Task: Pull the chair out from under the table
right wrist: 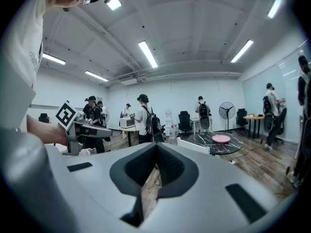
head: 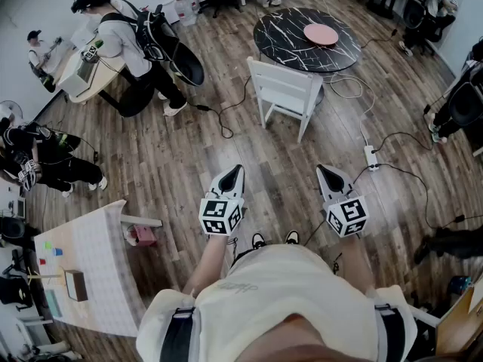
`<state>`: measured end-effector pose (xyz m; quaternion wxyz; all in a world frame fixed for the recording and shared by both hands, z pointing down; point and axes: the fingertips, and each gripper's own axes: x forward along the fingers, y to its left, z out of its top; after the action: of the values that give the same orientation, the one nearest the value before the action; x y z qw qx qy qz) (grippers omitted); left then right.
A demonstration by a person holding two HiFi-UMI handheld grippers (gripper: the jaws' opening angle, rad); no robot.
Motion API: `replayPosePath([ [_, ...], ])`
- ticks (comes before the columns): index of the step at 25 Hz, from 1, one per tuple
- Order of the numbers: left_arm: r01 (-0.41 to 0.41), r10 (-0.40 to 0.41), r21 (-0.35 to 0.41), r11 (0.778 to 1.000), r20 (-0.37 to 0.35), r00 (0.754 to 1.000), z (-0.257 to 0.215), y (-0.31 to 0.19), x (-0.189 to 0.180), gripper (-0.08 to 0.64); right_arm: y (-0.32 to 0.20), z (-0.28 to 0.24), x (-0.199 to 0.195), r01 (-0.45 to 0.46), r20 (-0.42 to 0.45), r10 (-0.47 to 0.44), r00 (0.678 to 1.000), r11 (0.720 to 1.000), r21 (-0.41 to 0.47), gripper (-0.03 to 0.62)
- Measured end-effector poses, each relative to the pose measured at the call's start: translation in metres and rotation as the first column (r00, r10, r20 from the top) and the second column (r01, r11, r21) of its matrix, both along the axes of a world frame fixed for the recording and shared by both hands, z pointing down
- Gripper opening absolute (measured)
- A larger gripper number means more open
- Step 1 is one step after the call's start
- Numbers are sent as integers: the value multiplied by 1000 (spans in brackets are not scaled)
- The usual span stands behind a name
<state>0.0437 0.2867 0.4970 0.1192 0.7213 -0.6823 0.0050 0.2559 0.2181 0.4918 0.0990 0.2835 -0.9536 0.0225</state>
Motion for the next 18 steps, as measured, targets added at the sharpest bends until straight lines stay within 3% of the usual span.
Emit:
replayPosePath([
  [9, 13, -13, 7, 1000, 9, 1000, -10, 11, -9, 21, 5, 0, -9, -14, 40, 15, 999, 999, -32, 6],
  [18, 19, -19, -12, 1000, -6, 1000, 3, 21, -29, 21, 7, 7, -28, -5, 20, 6, 1000, 999, -44, 8],
])
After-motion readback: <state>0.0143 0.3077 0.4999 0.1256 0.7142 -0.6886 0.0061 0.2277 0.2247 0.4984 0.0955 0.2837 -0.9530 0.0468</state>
